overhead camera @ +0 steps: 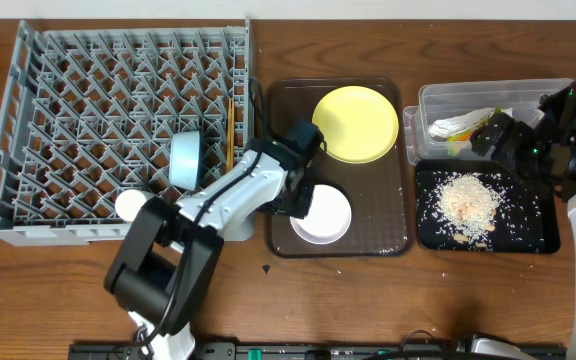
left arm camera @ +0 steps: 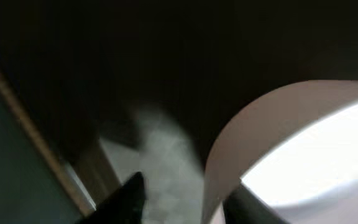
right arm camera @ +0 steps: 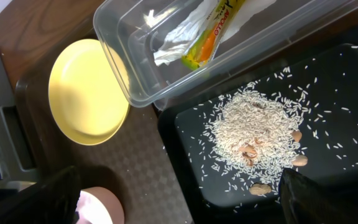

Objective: Sort waste into correct bins and load items into the dishwasher

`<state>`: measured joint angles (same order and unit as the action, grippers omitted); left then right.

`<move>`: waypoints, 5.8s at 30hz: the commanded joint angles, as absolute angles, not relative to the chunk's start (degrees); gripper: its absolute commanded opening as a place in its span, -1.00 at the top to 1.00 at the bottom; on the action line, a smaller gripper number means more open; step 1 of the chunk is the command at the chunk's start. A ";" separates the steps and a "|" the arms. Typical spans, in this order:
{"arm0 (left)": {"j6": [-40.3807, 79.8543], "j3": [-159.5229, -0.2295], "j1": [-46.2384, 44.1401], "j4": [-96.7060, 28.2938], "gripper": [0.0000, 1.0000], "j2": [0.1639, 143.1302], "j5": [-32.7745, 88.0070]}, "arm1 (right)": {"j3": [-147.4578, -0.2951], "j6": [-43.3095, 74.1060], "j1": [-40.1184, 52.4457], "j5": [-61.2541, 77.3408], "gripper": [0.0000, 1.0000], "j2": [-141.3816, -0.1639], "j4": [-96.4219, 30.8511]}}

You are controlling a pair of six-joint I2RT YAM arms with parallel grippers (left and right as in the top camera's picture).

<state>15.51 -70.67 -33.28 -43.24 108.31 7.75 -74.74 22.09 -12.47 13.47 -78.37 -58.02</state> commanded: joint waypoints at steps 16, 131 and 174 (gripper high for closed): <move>14.17 -80.40 -32.58 -49.87 0.85 100.57 8.71 | -75.31 22.26 -12.69 13.56 -0.98 -78.65 -58.06; 31.29 -80.86 -27.79 -20.21 -0.27 115.98 18.74 | -75.31 22.26 -12.69 13.56 -0.98 -78.65 -58.08; 24.64 -80.93 -26.83 -45.82 0.24 104.57 9.43 | -72.84 20.71 -5.72 28.21 -0.50 -79.77 -54.87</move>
